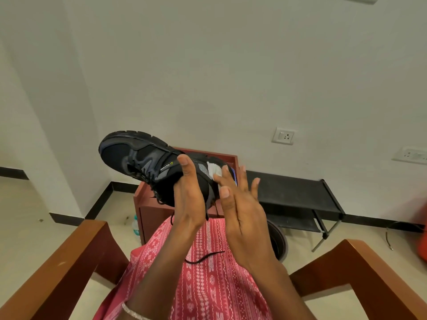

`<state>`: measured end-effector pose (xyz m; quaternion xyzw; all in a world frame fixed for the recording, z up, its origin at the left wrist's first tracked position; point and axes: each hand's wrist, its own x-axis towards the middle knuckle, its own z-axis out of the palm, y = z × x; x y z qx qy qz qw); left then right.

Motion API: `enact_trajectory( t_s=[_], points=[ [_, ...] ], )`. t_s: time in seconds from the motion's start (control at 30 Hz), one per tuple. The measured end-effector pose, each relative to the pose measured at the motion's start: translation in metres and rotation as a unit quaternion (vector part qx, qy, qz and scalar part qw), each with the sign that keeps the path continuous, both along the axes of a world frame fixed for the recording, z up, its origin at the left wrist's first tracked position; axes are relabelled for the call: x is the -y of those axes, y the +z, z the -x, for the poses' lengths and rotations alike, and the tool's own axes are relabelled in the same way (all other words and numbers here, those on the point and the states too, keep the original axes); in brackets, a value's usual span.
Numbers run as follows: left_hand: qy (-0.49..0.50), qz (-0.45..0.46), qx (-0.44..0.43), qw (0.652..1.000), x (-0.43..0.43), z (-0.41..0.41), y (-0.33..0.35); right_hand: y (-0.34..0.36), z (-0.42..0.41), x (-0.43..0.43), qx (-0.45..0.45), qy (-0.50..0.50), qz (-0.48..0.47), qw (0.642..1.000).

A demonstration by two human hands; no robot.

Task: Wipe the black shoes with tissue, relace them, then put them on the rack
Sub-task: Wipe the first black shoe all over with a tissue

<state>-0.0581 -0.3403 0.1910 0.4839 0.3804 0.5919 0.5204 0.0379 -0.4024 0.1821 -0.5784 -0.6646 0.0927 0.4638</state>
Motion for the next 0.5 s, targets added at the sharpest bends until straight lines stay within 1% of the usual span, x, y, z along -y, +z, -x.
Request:
enact_trajectory(
  t_s=[0.2, 0.33, 0.4, 0.5],
  points=[
    [0.016, -0.041, -0.035, 0.998, 0.004, -0.001, 0.005, 0.011, 0.002, -0.015, -0.016, 0.011, 0.008, 1.0],
    [0.012, -0.053, -0.06, 0.997, 0.007, -0.006, 0.001, 0.021, 0.004, -0.035, 0.008, 0.019, 0.013, 1.0],
    [0.017, -0.049, -0.057, 0.997, 0.007, -0.006, 0.001, 0.02, 0.003, -0.038, 0.027, 0.018, 0.01, 0.999],
    [0.016, -0.032, -0.025, 0.999, 0.008, -0.004, 0.005, 0.011, 0.003, -0.029, 0.038, 0.018, -0.016, 0.999]
  ],
)
